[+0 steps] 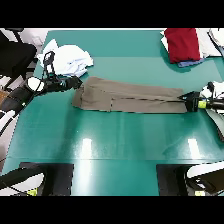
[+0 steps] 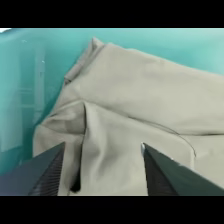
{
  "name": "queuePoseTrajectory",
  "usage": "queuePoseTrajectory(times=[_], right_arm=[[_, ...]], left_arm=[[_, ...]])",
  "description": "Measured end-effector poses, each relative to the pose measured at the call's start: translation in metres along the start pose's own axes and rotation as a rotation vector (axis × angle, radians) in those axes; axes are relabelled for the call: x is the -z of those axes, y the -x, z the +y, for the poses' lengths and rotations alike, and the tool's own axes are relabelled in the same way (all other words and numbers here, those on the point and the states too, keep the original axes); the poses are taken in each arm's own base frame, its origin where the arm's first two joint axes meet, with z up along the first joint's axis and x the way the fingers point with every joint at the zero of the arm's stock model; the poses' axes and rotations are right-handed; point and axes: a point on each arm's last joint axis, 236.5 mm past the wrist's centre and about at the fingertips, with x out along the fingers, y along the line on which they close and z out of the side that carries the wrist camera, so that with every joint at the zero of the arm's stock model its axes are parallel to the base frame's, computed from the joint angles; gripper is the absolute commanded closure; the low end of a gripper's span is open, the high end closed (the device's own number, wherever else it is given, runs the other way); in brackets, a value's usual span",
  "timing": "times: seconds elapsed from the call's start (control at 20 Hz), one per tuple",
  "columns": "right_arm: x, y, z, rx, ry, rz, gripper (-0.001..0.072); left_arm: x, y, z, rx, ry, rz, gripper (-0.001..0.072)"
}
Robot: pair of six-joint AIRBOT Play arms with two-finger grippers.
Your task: Fold the shirts.
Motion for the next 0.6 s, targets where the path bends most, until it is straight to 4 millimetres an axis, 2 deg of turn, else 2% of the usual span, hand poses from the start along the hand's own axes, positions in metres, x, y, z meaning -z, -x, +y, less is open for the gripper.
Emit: queuePoseTrajectory(times=[0.05,0.15,0.2,0.25,0.3,0.35,0.4,0.45,0.6], right_arm=[[-0.002,-0.008,0.002,-0.004,0.005,0.000,0.0197],[-0.003,-0.022,0.005,0.011,0.021,0.007,0.0517],[-0.003,-0.029,0.010,0.001,0.032,0.014,0.0622],[-0.004,-0.035,0.015,0.000,0.051,0.024,0.0684],[-0.004,-0.039,0.022,-0.003,0.075,0.035,0.0688],[-0.005,-0.042,0.029,-0.004,0.100,0.045,0.0688],[-0.006,-0.043,0.037,-0.004,0.124,0.054,0.0689],[-0.006,-0.044,0.042,0.022,0.162,0.066,0.0688],[-0.006,-0.039,0.079,0.056,0.266,0.084,0.0689]], left_arm=[[0.001,0.000,-0.001,0.004,0.004,0.006,0.0169],[0.003,0.000,-0.003,0.013,0.016,0.014,0.0171],[0.004,0.000,-0.005,0.019,0.024,0.017,0.0173],[0.004,0.000,-0.006,0.024,0.033,0.019,0.0312],[0.005,0.000,-0.007,0.031,0.043,0.020,0.0477],[0.005,0.000,-0.009,0.038,0.053,0.022,0.0564],[0.005,0.000,-0.013,0.050,0.060,0.021,0.0681],[0.006,-0.001,-0.019,0.064,0.058,0.020,0.0680],[0.013,-0.011,-0.053,0.128,0.035,0.006,0.0681]])
